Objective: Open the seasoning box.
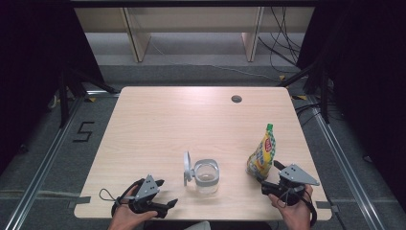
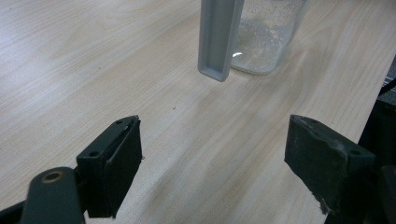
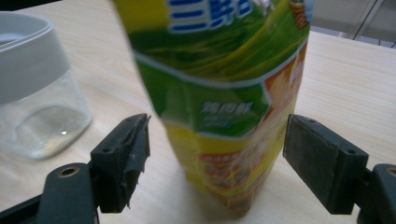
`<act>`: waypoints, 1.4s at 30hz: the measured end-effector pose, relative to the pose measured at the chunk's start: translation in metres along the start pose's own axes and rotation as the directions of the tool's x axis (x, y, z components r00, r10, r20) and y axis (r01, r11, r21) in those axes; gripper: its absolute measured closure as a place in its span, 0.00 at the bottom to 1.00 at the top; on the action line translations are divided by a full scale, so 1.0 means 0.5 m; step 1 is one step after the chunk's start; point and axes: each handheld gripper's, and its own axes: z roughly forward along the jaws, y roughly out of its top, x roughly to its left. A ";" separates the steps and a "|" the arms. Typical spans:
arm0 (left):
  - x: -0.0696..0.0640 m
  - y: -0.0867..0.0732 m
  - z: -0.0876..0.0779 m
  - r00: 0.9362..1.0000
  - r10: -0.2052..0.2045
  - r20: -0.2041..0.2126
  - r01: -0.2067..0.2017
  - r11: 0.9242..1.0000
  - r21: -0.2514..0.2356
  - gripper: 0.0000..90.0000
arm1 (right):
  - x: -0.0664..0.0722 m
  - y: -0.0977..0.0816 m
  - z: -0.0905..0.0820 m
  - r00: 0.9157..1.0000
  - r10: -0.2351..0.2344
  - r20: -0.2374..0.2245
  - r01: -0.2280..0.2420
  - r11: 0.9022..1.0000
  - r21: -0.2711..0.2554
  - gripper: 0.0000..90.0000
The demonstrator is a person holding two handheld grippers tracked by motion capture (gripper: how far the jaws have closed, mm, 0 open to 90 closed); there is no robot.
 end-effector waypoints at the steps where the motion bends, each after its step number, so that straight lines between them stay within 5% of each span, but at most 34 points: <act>1: -0.004 0.000 0.001 1.000 -0.017 0.011 0.017 1.000 -0.014 0.21 | -0.002 0.000 0.005 1.000 -0.008 0.004 0.008 1.000 -0.009 0.26; 4: 0.000 0.000 0.000 1.000 0.007 0.001 -0.007 1.000 0.007 0.21 | -0.005 0.003 0.016 1.000 0.027 -0.001 -0.027 1.000 -0.002 0.26; 6: 0.000 -0.001 0.002 1.000 -0.003 0.013 0.003 1.000 -0.010 0.21 | -0.006 0.003 0.027 1.000 0.025 0.003 -0.025 1.000 -0.012 0.25; 7: -0.004 -0.001 0.004 0.999 -0.040 0.028 0.040 0.999 -0.029 0.21 | -0.006 0.004 0.030 0.999 0.028 0.014 -0.028 1.000 -0.006 0.24; 19: 0.001 -0.002 0.001 0.999 -0.035 0.022 0.036 0.999 -0.024 0.21 | -0.005 0.012 0.048 0.996 0.074 0.040 -0.074 0.997 -0.011 0.30; 22: 0.000 -0.001 -0.003 0.999 -0.045 0.028 0.046 0.999 -0.030 0.21 | -0.023 0.017 0.044 1.000 -0.001 -0.008 0.001 1.000 -0.009 0.34; 25: 0.002 0.000 -0.005 0.999 -0.022 0.024 0.023 0.999 -0.024 0.21 | -0.043 0.018 0.038 0.997 -0.005 -0.074 0.007 1.000 0.018 0.36; 26: -0.001 -0.001 -0.005 0.999 -0.048 0.027 0.048 0.998 -0.028 0.21 | -0.056 0.020 0.040 0.993 -0.059 -0.105 0.060 0.998 0.009 0.38; 30: -0.001 -0.001 -0.002 0.999 -0.044 0.031 0.045 0.999 -0.030 0.22 | -0.087 0.021 0.043 0.977 -0.101 -0.190 0.102 0.995 -0.005 0.38; 34: -0.001 -0.001 -0.002 0.998 -0.047 0.031 0.048 0.998 -0.031 0.22 | -0.112 0.023 0.048 0.950 -0.193 -0.245 0.189 0.981 -0.042 0.40; 38: 0.001 0.000 -0.003 0.999 -0.039 0.023 0.039 0.999 -0.023 0.22 | -0.104 0.017 0.047 0.967 -0.122 -0.221 0.115 0.992 -0.046 0.37; 39: 0.001 -0.001 -0.003 0.999 -0.038 0.024 0.039 0.999 -0.022 0.22 | -0.093 0.013 0.044 0.980 -0.077 -0.185 0.071 0.997 -0.036 0.33; 42: 0.001 -0.002 -0.003 0.999 -0.046 0.020 0.047 0.999 -0.023 0.22 | -0.071 0.002 0.049 0.993 0.019 -0.113 -0.025 0.998 -0.052 0.23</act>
